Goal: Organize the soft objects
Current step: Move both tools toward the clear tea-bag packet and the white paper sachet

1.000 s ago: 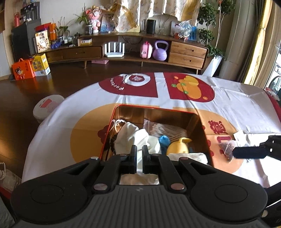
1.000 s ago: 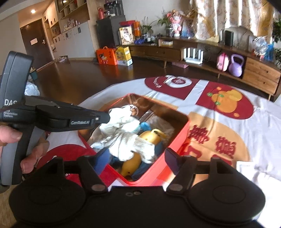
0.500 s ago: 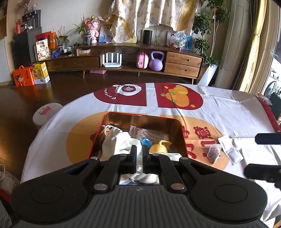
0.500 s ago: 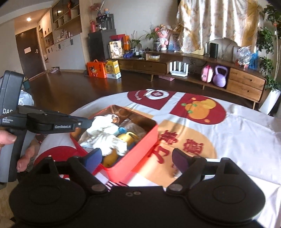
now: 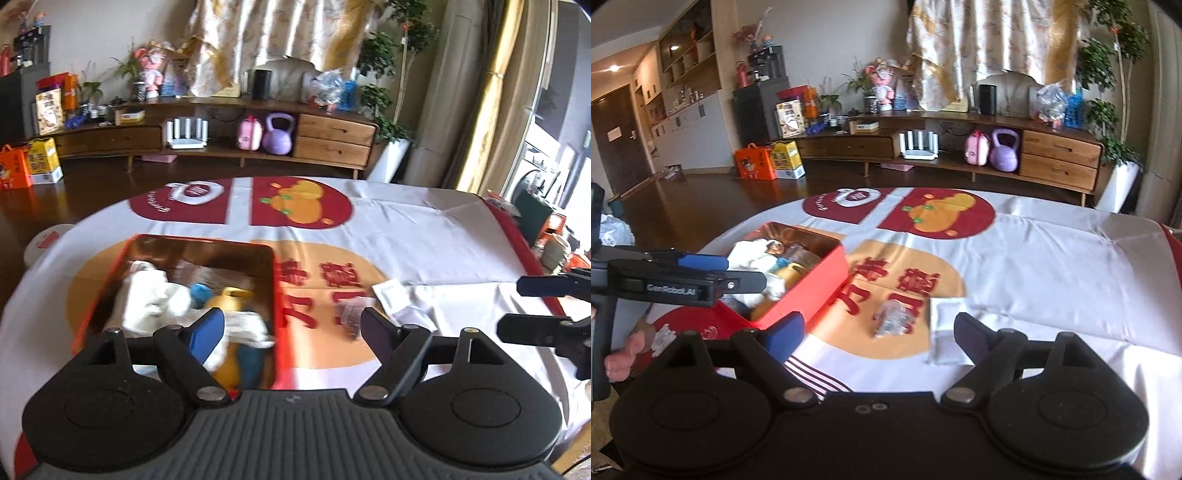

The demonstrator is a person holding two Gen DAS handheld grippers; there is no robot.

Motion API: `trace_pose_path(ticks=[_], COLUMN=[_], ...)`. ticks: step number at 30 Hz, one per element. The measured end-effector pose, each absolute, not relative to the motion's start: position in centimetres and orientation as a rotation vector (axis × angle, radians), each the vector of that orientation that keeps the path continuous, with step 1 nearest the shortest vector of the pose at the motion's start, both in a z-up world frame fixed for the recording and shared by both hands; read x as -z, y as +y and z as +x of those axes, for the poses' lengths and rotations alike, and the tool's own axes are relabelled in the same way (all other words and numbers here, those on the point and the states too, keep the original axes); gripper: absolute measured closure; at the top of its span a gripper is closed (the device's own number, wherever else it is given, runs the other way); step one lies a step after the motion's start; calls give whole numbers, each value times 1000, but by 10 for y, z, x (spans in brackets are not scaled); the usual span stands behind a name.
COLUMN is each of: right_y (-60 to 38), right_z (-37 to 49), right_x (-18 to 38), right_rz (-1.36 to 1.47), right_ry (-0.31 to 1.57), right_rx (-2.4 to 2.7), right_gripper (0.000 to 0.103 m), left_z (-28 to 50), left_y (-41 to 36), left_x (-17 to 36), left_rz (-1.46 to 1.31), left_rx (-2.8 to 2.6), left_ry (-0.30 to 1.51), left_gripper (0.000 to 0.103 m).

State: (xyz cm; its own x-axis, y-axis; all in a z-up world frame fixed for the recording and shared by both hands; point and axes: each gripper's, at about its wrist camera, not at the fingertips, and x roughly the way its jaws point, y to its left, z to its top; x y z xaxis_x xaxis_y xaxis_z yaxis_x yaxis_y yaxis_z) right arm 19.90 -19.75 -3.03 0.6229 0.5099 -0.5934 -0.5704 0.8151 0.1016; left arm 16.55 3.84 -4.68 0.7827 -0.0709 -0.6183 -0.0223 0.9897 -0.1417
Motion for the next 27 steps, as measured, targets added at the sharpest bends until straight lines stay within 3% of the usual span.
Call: trace_pose_path(ticks=[10,14,27], right_y=[-228,-230,-211], right_z=[225,241,300], right_x=[44,52,85], right_rz=[-85,-87,-94], right_ry=[672,682,748], right_rx=[-571,-555,-562], right_gripper=[15,15,18], left_z=[179,188,215], left_y=[-3,-13,-40], left_x=[56,64,91], left_rz=[-166,-175,-99], left_rx=[132,112,97], left_ry=[701,708,721], left_gripper=[17,2,2])
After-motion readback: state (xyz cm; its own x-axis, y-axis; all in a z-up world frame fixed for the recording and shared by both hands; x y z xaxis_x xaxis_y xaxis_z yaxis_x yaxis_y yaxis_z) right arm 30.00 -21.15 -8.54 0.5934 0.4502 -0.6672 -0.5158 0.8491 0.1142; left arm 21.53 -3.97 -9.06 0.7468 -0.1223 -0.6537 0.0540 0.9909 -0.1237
